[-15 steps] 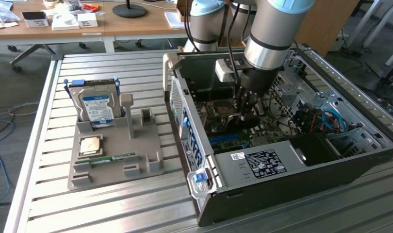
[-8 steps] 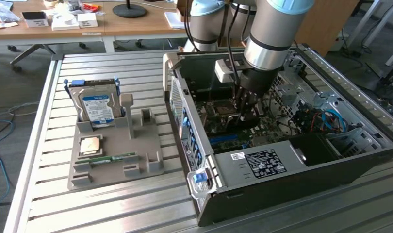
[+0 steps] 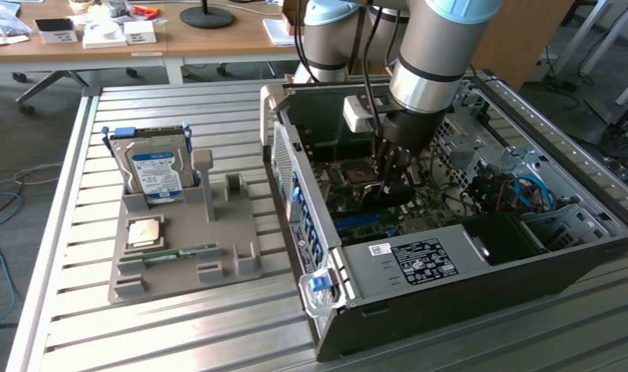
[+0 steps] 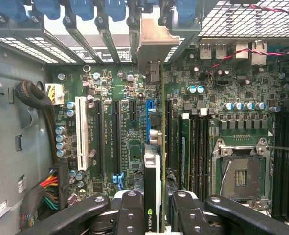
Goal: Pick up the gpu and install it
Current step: 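Insert the gpu into the slot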
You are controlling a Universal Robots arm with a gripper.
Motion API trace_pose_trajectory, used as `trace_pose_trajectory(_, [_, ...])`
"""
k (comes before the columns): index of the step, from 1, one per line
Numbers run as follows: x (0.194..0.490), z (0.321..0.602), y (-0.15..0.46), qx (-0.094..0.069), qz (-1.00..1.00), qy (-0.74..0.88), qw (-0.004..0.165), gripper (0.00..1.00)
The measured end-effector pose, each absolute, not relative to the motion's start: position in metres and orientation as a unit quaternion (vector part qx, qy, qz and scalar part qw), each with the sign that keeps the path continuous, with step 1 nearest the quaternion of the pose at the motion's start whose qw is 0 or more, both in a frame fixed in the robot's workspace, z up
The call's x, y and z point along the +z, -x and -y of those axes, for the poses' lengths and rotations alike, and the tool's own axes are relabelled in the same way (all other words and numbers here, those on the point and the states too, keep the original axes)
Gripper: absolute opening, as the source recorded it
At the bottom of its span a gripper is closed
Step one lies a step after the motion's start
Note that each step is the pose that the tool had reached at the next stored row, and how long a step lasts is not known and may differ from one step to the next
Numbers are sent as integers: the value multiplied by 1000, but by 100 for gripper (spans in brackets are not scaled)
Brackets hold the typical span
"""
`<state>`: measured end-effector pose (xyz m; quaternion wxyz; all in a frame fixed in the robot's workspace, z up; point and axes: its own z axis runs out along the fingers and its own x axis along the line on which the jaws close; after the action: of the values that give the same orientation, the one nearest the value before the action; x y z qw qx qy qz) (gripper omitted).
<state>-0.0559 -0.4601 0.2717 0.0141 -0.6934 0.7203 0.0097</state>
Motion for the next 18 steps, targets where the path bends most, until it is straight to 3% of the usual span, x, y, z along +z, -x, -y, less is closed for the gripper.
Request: trace_pose_trajectory(18, [271,461,57,10,-720,694,14,27])
